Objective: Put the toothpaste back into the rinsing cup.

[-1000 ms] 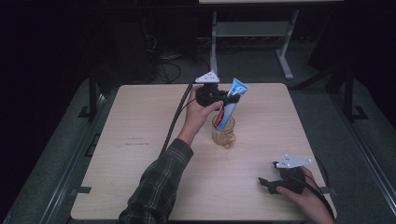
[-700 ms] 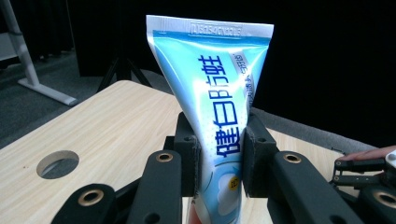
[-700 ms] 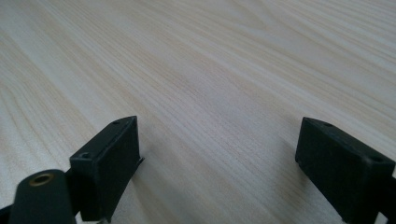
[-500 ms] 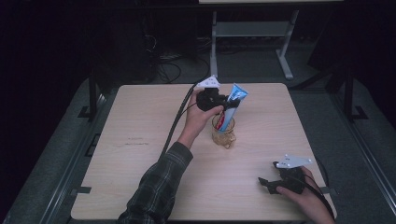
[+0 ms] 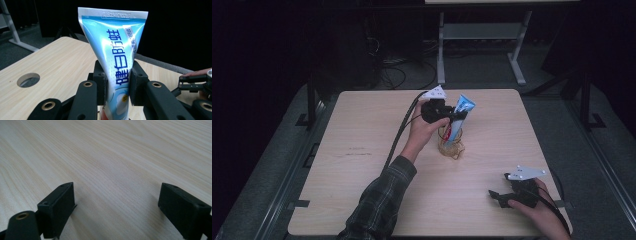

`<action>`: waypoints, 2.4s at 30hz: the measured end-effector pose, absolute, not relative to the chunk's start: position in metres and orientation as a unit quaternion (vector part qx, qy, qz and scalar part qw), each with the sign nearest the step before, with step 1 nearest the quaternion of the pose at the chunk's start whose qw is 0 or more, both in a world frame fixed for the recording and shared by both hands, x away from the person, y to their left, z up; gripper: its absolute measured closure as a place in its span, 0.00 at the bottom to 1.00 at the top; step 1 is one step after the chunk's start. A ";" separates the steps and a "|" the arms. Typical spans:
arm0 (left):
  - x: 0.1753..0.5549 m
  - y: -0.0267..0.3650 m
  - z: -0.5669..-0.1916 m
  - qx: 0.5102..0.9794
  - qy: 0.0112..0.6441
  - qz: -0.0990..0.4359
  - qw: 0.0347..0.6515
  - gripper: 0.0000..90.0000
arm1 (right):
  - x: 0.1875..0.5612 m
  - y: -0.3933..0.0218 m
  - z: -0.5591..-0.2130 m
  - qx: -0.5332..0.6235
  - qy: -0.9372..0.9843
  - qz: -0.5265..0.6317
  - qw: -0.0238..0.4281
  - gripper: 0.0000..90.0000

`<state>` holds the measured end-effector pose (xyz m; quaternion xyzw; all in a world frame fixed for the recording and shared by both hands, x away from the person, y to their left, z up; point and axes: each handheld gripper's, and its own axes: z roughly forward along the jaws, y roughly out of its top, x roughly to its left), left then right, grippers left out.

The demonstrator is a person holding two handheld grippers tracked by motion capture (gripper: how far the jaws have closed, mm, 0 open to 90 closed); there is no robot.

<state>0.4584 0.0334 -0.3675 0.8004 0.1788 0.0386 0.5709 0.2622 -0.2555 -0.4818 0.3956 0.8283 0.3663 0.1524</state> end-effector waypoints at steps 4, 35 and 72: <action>0.457 0.035 -0.371 0.803 0.179 0.039 0.567 0.79 | 0.262 -0.255 -0.482 0.396 0.828 0.366 0.153 0.14; 0.453 0.042 -0.384 0.808 0.186 0.037 0.558 0.78 | 0.262 -0.255 -0.482 0.397 0.828 0.366 0.152 0.14; 0.450 0.057 -0.371 0.811 0.232 0.075 0.532 0.39 | 0.262 -0.255 -0.482 0.397 0.828 0.365 0.153 0.14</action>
